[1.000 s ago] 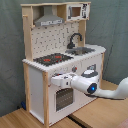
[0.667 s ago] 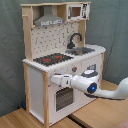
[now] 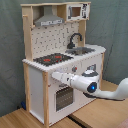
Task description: Play with the kitchen
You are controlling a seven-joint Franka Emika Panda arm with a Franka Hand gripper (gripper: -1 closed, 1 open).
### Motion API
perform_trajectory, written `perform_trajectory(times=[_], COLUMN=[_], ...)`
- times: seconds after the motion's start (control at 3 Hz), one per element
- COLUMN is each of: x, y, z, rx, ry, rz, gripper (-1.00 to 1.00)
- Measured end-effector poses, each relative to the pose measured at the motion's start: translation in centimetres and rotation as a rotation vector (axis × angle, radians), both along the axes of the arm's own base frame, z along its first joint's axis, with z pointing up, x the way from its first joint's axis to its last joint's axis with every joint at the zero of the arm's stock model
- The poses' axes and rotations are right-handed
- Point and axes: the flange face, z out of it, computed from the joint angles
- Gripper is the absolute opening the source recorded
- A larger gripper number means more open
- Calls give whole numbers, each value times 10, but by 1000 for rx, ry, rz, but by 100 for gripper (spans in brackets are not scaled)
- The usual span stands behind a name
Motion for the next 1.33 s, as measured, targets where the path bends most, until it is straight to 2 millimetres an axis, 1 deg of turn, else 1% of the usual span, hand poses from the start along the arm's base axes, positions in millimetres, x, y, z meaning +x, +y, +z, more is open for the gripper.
perform_trajectory(times=[1.33], x=[0], y=[-1], z=[0], rx=[431], ry=[18], rz=[-15], gripper=[-100])
